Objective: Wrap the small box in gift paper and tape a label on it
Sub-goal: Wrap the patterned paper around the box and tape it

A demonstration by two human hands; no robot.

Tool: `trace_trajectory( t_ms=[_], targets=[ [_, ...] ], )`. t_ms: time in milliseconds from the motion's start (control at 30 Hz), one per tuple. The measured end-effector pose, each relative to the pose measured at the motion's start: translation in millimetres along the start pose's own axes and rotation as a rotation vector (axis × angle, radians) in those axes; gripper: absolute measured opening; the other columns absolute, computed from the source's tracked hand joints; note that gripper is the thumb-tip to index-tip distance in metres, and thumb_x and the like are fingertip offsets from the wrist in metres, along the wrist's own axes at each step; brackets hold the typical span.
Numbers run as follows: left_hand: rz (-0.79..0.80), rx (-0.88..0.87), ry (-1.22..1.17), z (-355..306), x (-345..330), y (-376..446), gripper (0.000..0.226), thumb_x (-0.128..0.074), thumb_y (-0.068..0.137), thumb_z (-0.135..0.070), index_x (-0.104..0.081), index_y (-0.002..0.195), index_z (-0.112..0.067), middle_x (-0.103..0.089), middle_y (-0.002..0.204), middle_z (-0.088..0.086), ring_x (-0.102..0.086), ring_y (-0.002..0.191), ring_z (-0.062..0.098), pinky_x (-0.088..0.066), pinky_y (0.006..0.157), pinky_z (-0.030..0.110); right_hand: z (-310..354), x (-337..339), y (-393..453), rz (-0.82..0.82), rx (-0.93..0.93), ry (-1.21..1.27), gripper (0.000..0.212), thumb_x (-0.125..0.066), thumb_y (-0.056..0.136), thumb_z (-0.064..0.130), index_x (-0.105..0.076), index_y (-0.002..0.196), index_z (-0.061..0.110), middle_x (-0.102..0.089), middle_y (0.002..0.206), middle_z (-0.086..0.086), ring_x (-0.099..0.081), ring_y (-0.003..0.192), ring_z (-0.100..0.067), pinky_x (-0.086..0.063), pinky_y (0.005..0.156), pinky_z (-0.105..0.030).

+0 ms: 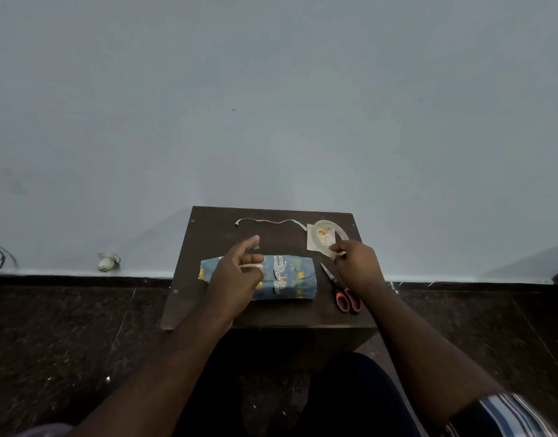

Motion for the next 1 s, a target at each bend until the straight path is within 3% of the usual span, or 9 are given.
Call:
trace_trajectory(
  t_ms=[67, 233, 433, 500, 633, 667, 733, 833, 1000],
  targets=[
    [0.008, -0.013, 0.058, 2.9, -2.8, 4.4, 0.055, -0.059, 0.093, 0.005, -0.056, 0.135, -0.031, -0.066, 0.112, -0.006, -0.063, 0.093, 0.001, -0.054, 0.071, 0.014, -7.6, -6.0, 17.9, 0.033, 0.011, -0.093, 0.030, -0.061, 0.088, 0.008, -0.074, 0.114, 0.011, -0.067, 0.124, -0.012, -0.060, 0.117, -0.030, -0.048, 0.095, -0.033],
    [0.022, 0.043, 0.092, 14.3, -0.4, 8.2, 0.053, -0.064, 0.092, 0.001, -0.059, 0.133, -0.032, -0.066, 0.111, -0.007, -0.065, 0.101, 0.011, -0.055, 0.088, 0.032, -13.6, -19.0, 44.4, 0.110, 0.024, -0.183, 0.030, -0.069, 0.087, 0.016, -0.074, 0.116, 0.018, -0.065, 0.129, -0.010, -0.060, 0.118, -0.030, -0.048, 0.096, -0.033],
    [0.019, 0.100, 0.031, 26.3, 2.9, 10.5, 0.048, -0.066, 0.093, -0.004, -0.061, 0.131, -0.034, -0.067, 0.114, -0.010, -0.064, 0.108, 0.008, -0.055, 0.097, 0.037, -26.4, -23.9, 50.5, 0.137, 0.007, -0.176, 0.034, -0.074, 0.087, 0.024, -0.073, 0.120, 0.018, -0.066, 0.130, -0.011, -0.060, 0.119, -0.030, -0.047, 0.098, -0.033],
    [0.023, 0.103, 0.022, 27.9, 4.0, 9.9, 0.047, -0.066, 0.093, -0.003, -0.063, 0.126, -0.036, -0.068, 0.114, -0.010, -0.064, 0.109, 0.008, -0.056, 0.097, 0.038, -19.3, -20.6, 45.6, 0.079, 0.022, -0.142, 0.039, -0.074, 0.084, 0.017, -0.071, 0.123, 0.015, -0.065, 0.127, -0.014, -0.060, 0.115, -0.031, -0.046, 0.095, -0.033],
    [0.058, 0.098, -0.017, 27.1, 7.2, 7.4, 0.051, -0.065, 0.092, 0.000, -0.065, 0.120, -0.043, -0.068, 0.115, -0.008, -0.064, 0.110, 0.012, -0.058, 0.085, 0.030, 18.8, -4.5, 16.1, -0.131, -0.039, 0.251, 0.032, -0.061, 0.084, 0.012, -0.074, 0.108, 0.028, -0.069, 0.102, 0.008, -0.064, 0.090, -0.013, -0.048, 0.074, -0.025],
    [0.071, 0.100, -0.037, 26.0, 8.0, 6.0, 0.052, -0.065, 0.092, 0.001, -0.066, 0.120, -0.043, -0.068, 0.117, -0.007, -0.064, 0.109, 0.012, -0.056, 0.081, 0.027, 32.5, -4.3, 4.0, -0.127, -0.068, 0.431, 0.027, -0.062, 0.087, 0.011, -0.074, 0.105, 0.027, -0.070, 0.095, 0.010, -0.067, 0.082, -0.013, -0.051, 0.070, -0.022],
    [0.099, 0.108, -0.087, 22.1, 8.3, 1.8, 0.053, -0.063, 0.093, 0.003, -0.067, 0.123, -0.041, -0.066, 0.121, -0.005, -0.064, 0.106, 0.013, -0.054, 0.077, 0.024, 59.4, -15.3, -23.5, 0.028, -0.120, 0.826, 0.021, -0.066, 0.090, 0.001, -0.070, 0.106, 0.014, -0.071, 0.090, 0.000, -0.068, 0.073, -0.018, -0.056, 0.061, -0.024],
    [0.135, 0.120, -0.150, 16.3, 8.3, -5.5, 0.055, -0.061, 0.094, 0.002, -0.067, 0.125, -0.043, -0.066, 0.123, -0.006, -0.064, 0.101, 0.018, -0.057, 0.084, 0.030, 82.6, -36.2, -59.0, 0.240, -0.285, 1.214, 0.029, -0.069, 0.090, 0.000, -0.062, 0.118, 0.004, -0.071, 0.101, -0.014, -0.069, 0.084, -0.021, -0.059, 0.067, -0.031],
    [0.170, 0.120, -0.179, 12.3, 11.7, -14.1, 0.058, -0.060, 0.094, 0.000, -0.065, 0.126, -0.048, -0.065, 0.129, -0.007, -0.065, 0.116, 0.020, -0.054, 0.101, 0.043, 96.0, -50.5, -81.8, 0.318, -0.406, 1.472, 0.034, -0.073, 0.089, 0.008, -0.061, 0.121, 0.006, -0.072, 0.113, -0.019, -0.072, 0.097, -0.026, -0.059, 0.078, -0.035]
  ],
)
Point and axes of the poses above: each hand's wrist, its own y-axis towards the middle knuckle, its own x-axis out of the back of the hand, z = x × y, the point moved 1 cm from there along y, towards the middle knuckle
